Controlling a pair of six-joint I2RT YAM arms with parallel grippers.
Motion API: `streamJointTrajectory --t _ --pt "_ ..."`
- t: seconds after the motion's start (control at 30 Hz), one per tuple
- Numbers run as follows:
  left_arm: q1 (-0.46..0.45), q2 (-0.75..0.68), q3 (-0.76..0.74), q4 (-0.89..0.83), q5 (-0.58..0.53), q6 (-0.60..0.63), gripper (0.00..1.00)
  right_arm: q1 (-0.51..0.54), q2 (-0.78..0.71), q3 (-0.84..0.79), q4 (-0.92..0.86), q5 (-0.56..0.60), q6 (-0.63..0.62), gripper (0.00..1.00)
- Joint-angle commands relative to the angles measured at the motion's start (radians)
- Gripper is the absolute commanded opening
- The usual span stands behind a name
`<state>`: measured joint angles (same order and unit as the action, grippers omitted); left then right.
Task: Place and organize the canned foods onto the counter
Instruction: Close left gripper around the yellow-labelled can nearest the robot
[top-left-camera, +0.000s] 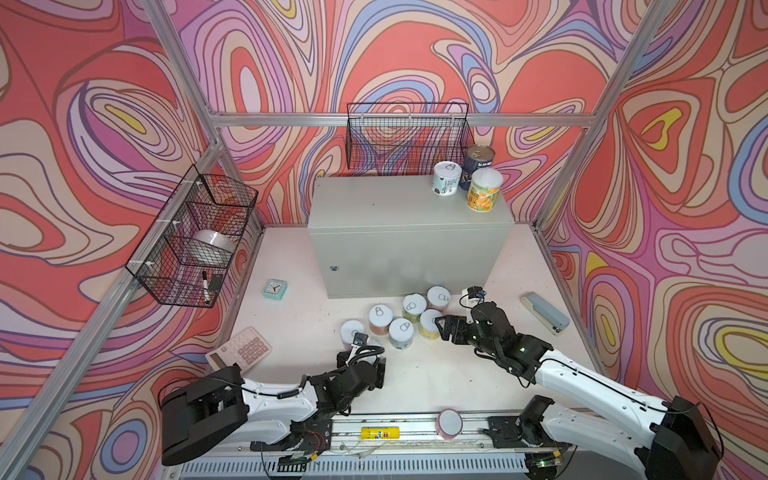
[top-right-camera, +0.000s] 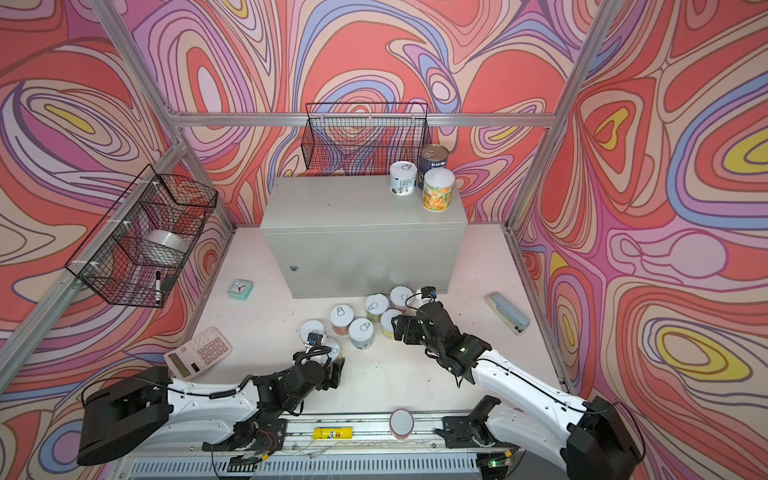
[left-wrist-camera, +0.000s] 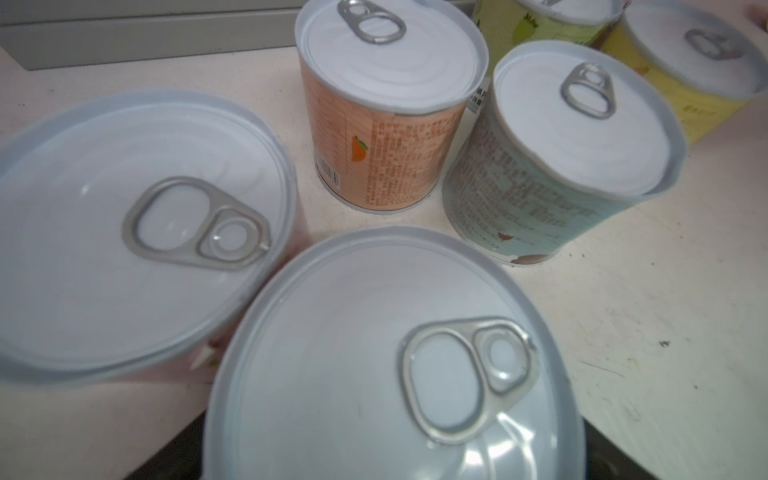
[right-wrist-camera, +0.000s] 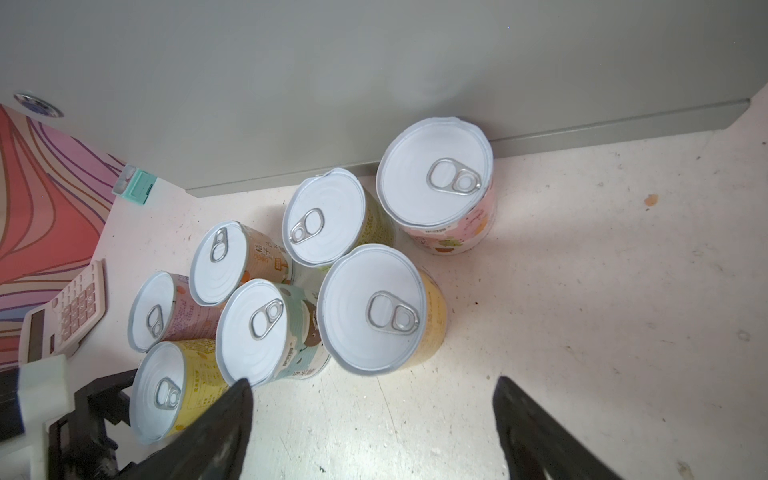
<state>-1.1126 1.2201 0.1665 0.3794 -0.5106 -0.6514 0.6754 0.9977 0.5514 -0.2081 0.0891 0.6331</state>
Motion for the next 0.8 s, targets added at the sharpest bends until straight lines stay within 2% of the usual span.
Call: streamJointTrajectory --t 0.0,0.2,0.3,0.53,0.6,0.63,0.67,0.73,0.77 --pt "0.016 0.054 0.035 0.075 0.001 0.003 0.96 0.002 0.000 -0.002 0.013 0.012 -0.016 0.93" --pt "0.040 0.129 0.053 0.151 0.024 0.016 0.95 0.003 -0.022 -0.008 0.010 0.015 -0.019 0.93" --pt "0.052 0.146 0.055 0.168 0.039 0.019 0.91 0.003 -0.035 -0.011 0.000 0.019 -0.018 0.92" --pt "0.055 0.126 0.057 0.131 0.034 0.005 0.68 0.003 -0.036 -0.013 -0.004 0.017 -0.028 0.92" --pt "0.056 0.107 0.060 0.101 0.036 0.006 0.56 0.003 -0.030 -0.010 -0.001 0.014 -0.029 0.92" --pt "0.055 0.092 0.062 0.080 0.038 0.009 0.47 0.003 -0.028 -0.008 0.001 0.012 -0.031 0.92" --pt "0.055 0.073 0.065 0.053 0.037 0.013 0.34 0.003 -0.025 -0.007 0.003 0.012 -0.030 0.92" --pt "0.056 0.024 0.077 -0.026 0.023 0.016 0.00 0.003 -0.021 -0.007 0.011 0.010 -0.033 0.92" --pt "0.055 -0.010 0.094 -0.090 0.016 0.020 0.00 0.003 -0.018 -0.006 0.013 0.010 -0.034 0.92"
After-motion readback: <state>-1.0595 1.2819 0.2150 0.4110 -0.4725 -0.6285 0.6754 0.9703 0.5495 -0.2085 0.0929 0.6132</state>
